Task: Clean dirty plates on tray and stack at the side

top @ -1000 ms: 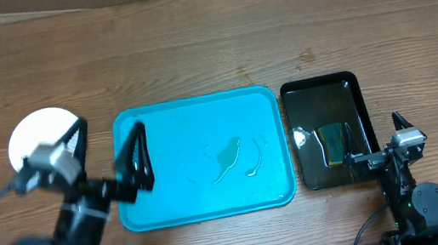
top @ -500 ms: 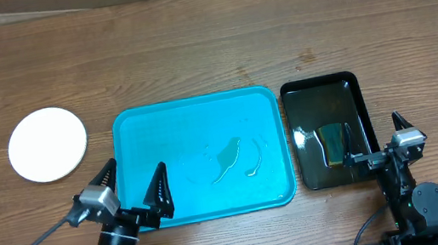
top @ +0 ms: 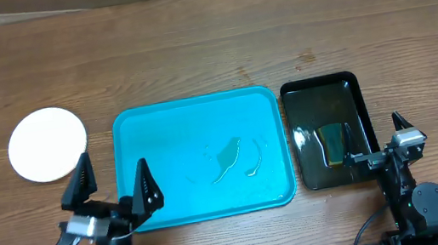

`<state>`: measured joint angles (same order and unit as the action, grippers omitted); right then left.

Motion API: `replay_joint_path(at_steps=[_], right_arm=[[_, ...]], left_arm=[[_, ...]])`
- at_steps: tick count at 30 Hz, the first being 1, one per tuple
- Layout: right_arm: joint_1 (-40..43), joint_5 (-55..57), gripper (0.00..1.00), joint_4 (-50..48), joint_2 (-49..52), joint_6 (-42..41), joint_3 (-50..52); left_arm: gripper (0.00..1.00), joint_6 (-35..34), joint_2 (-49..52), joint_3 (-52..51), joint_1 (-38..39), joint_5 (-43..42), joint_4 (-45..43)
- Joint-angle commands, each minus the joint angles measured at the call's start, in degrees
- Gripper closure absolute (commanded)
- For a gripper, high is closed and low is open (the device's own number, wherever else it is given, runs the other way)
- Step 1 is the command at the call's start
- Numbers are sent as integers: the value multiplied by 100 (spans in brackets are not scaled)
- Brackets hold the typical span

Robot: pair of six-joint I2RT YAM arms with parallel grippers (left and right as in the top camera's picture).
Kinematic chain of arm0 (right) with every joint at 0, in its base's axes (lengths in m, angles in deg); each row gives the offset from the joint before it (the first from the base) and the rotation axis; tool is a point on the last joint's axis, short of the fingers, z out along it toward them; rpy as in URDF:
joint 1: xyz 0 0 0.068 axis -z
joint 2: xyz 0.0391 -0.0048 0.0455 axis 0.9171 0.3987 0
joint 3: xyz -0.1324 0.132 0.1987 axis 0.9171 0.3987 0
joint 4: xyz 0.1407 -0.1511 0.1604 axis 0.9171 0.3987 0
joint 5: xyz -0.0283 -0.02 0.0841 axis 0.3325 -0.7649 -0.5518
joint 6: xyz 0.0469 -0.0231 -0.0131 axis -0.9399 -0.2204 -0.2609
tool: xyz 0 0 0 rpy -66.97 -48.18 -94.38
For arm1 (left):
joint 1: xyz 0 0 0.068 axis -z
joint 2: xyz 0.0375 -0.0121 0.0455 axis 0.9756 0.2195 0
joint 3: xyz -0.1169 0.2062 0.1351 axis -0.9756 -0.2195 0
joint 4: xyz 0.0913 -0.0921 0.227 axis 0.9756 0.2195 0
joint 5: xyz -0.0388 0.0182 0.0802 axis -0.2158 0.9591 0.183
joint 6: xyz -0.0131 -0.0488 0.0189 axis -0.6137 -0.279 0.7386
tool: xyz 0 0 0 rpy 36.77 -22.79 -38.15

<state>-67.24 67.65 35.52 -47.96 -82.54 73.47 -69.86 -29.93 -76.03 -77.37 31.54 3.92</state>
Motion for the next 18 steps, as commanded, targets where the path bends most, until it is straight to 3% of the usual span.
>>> replay_joint_path(at_steps=[1,5,11,13,18], right_arm=[[48,-2,0,-22,-68,20,61],[48,-2,0,-22,-68,20,61],[48,-2,0,-22,-68,20,61],[48,-2,0,-22,-68,20,61],[48,-2,0,-22,-68,20,61]], left_arm=[[0,85,-63,-326,50,326,2],[0,87,-63,-487,52,570,562],[0,295,-63,-487,50,831,2323],[1,564,-63,-487,50,835,2931],[0,1676,-66,-487,52,831,2959]])
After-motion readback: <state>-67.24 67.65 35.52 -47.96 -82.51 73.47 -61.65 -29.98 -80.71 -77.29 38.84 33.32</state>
